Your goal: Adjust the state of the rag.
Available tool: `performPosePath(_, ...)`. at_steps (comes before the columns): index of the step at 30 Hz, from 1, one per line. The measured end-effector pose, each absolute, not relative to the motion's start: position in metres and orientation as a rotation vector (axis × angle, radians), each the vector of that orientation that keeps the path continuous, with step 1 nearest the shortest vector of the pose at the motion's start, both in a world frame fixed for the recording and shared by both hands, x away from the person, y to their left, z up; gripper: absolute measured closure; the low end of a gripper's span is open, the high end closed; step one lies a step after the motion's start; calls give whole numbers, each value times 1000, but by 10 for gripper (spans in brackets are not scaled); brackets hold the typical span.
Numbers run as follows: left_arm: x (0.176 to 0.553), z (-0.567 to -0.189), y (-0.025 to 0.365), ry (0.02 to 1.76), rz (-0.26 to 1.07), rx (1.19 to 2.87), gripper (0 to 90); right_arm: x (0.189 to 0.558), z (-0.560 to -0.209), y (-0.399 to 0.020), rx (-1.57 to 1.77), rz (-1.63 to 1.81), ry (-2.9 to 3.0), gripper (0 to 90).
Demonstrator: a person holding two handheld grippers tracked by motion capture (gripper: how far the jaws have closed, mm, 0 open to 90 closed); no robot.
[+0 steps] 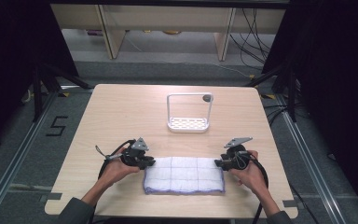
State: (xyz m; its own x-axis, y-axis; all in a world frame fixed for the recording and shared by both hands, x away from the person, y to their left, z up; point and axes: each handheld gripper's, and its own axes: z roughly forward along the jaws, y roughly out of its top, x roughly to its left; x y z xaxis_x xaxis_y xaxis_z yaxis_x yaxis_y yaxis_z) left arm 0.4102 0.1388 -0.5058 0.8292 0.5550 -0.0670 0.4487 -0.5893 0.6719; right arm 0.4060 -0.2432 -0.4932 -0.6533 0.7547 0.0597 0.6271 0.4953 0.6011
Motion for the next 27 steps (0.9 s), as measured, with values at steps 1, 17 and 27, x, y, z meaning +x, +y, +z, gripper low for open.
performPosePath(1, 409, -506, 139, 735, 192, 2296, 830, 408, -495, -242, 1166, 891, 2555, 723)
performPosePath(17, 350, -502, 151, 666, 181, 2287, 845, 449, -482, -213, 1085, 932, 2637, 866)
performPosePath(27, 318, -508, 145, 634, 131, 2243, 844, 486, -477, -171, 928, 879, 2724, 867)
